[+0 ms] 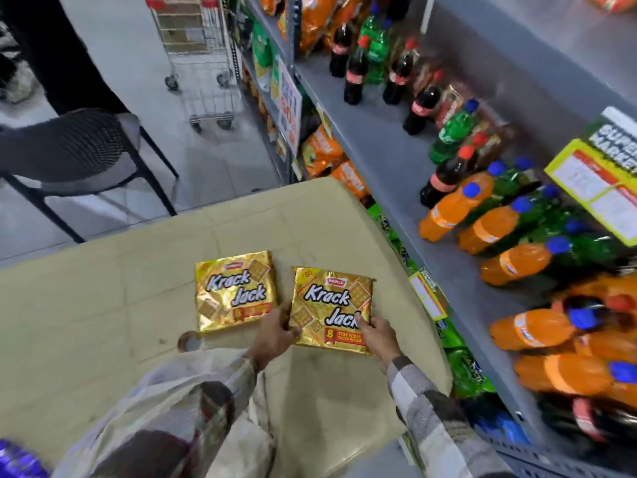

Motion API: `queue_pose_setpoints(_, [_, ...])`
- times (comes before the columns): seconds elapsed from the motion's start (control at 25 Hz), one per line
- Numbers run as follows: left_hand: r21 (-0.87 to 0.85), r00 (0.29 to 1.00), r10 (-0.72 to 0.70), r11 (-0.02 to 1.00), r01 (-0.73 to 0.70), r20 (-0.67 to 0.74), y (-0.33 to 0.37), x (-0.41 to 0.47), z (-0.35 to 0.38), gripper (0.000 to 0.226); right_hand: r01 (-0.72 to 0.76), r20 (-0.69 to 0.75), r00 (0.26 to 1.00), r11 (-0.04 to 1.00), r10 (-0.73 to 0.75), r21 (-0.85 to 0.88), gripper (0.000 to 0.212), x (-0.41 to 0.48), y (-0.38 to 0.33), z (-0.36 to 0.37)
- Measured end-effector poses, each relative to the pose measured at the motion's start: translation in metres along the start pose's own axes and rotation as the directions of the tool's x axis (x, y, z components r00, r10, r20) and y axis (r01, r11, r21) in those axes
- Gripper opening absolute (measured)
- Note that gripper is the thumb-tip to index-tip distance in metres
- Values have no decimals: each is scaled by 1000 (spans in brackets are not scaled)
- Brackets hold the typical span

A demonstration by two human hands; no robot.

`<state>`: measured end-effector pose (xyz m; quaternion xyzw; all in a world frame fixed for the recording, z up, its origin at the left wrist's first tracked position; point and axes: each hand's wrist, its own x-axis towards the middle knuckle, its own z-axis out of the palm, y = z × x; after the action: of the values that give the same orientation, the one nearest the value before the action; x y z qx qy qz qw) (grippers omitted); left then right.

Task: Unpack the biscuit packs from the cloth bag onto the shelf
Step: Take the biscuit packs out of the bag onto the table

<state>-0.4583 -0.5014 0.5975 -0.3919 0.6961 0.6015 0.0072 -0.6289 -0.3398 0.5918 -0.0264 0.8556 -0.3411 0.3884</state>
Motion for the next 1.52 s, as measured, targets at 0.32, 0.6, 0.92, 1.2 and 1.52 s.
queue_pose_setpoints(0.32, [266,999,-31,963,38,-29,13,26,38,52,-1,-163,987,998,-9,-58,38,24,24,-16])
queue_pose_setpoints(0.6, [296,994,-111,950,104,6,32,24,37,46,-46,-248,969,993,18,-107,33,17,19,-10])
queue_pose_setpoints(0.92, [-145,970,-31,989,-4,-241,-16,-105,-85,35,397,-160,884,885,-440,-243,56,-72,-17,80])
queue_pose_setpoints(1.2, [-225,911,-191,968,112,-366,-107,-236,-152,20,629,337,717,775,-610,66,31,-215,-39,175])
queue_pose_setpoints(1.52, [78,940,-296,947,312,-169,-168,-276,-121,57,673,787,564,690,-248,-265,28,-253,0,254])
